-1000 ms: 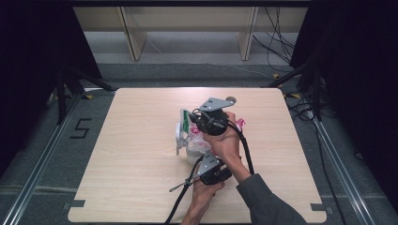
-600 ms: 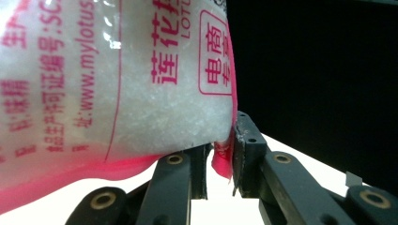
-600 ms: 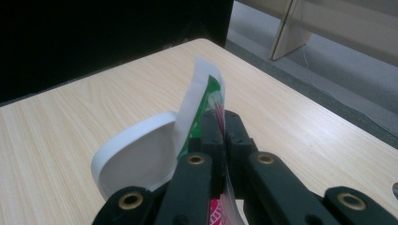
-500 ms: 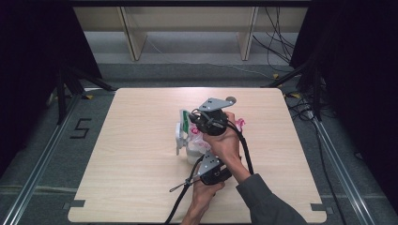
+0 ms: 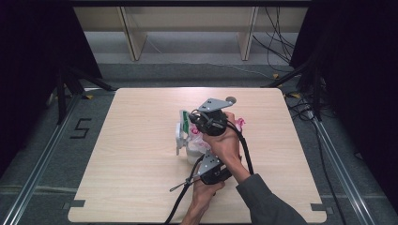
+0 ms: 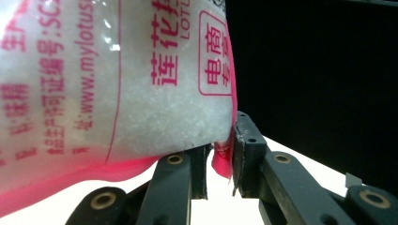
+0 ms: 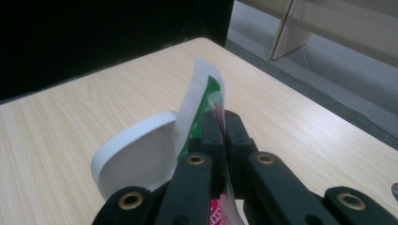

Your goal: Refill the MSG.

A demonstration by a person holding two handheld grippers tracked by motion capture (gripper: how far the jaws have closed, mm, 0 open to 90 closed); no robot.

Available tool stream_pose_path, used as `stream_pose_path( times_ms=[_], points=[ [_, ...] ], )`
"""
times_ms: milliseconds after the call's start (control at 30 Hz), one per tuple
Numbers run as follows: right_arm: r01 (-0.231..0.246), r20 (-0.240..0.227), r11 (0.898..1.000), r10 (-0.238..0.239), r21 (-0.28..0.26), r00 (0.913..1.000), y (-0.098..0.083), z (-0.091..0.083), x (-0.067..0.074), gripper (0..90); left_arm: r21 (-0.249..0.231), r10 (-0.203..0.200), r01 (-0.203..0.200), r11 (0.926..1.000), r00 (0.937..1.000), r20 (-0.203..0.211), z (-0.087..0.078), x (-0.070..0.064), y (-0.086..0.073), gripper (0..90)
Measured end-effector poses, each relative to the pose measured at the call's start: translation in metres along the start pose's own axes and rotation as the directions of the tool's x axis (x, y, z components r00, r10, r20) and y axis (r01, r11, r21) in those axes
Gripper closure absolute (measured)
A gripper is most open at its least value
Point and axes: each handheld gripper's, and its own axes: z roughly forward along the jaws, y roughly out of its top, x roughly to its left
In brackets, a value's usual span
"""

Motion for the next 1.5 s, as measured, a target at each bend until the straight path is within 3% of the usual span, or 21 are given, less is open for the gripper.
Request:
stream_pose_path(
  times_ms=[33,100,167,367,667,767,867,1033,1100,1133,1200,1300,1333,1400,1500],
  points=[
    [-0.034,-0.003,0.999,0.034,0.013,0.9994,-0.0001,-0.0008,0.0023,89.9,-0.002,-0.001,0.001,1.0,1.0,0.001,0.0,0.0003,0.0003,77.5],
    [-0.028,0.009,1.0,0.028,-0.01,0.9996,0.0003,-0.0004,0.0007,89.9,-0.017,-0.004,0.004,0.9998,0.9999,0.01,0.001,0.001,0.0002,77.5],
    [-0.016,0.003,1.0,0.016,0.012,0.9999,-0.0002,0.0004,0.0012,89.9,-0.02,-0.003,0.004,0.9998,0.9999,0.015,0.0014,0.0008,-0.0003,77.5],
    [-0.015,0.007,1.0,0.015,0.007,0.9999,-0.0004,0.0012,0.0018,89.8,-0.006,0.001,-0.001,1.0,1.0,0.005,0.0001,0.0001,0.0003,77.5],
    [-0.028,0.008,1.0,0.028,-0.007,0.9996,0.0003,-0.0002,0.0006,89.9,-0.021,0.001,-0.001,0.9998,0.9999,0.016,0.0009,0.0007,0.0004,77.6],
    [-0.017,-0.001,1.0,0.017,0.014,0.9999,0.0001,-0.0002,0.0012,89.9,-0.021,0.001,0.0,0.9998,0.9999,0.015,0.0011,0.0001,-0.0002,77.6],
    [-0.031,0.007,0.999,0.031,-0.012,0.9995,0.0002,-0.0005,0.0005,89.9,-0.021,0.002,-0.001,0.9998,0.9999,0.017,0.0009,0.0004,0.0,77.6],
    [-0.027,0.0,1.0,0.027,0.011,0.9996,0.0004,-0.0008,0.0016,89.8,-0.022,0.001,0.0,0.9997,0.9999,0.017,0.0011,0.0003,0.0001,77.6],
    [-0.025,-0.003,1.0,0.025,0.011,0.9997,0.0004,-0.0008,0.0022,89.8,-0.023,0.001,-0.001,0.9997,0.9998,0.017,0.001,0.0,-0.0001,77.6],
    [-0.002,0.002,1.0,0.002,0.009,1.0,0.0007,-0.0007,0.0008,89.8,-0.023,0.004,-0.004,0.9997,0.9998,0.017,0.0011,0.0002,-0.0002,77.6],
    [-0.026,0.0,1.0,0.026,0.004,0.9997,0.0005,-0.0009,0.0011,89.9,0.001,0.005,-0.005,1.0,1.0,-0.003,-0.0004,-0.0002,0.0009,77.6],
    [-0.028,0.002,1.0,0.028,0.01,0.9996,0.0,-0.0004,0.0036,89.8,-0.025,0.0,0.0,0.9997,0.9998,0.018,0.0018,-0.0001,-0.0001,77.6],
    [-0.008,0.003,1.0,0.008,0.01,1.0,0.0001,0.0004,0.0027,89.9,-0.027,0.001,-0.001,0.9996,0.9998,0.018,0.0019,0.0,0.0,77.6],
    [-0.017,0.006,1.0,0.017,0.003,0.9998,0.0008,-0.0001,0.0028,89.9,-0.005,0.004,-0.004,1.0,1.0,-0.003,0.0004,-0.0003,0.0013,77.6],
    [-0.025,0.004,1.0,0.025,0.001,0.9997,0.0005,-0.0008,0.0034,89.9,-0.001,0.005,-0.005,1.0,1.0,-0.003,0.0007,-0.0007,0.001,77.6]
  ],
)
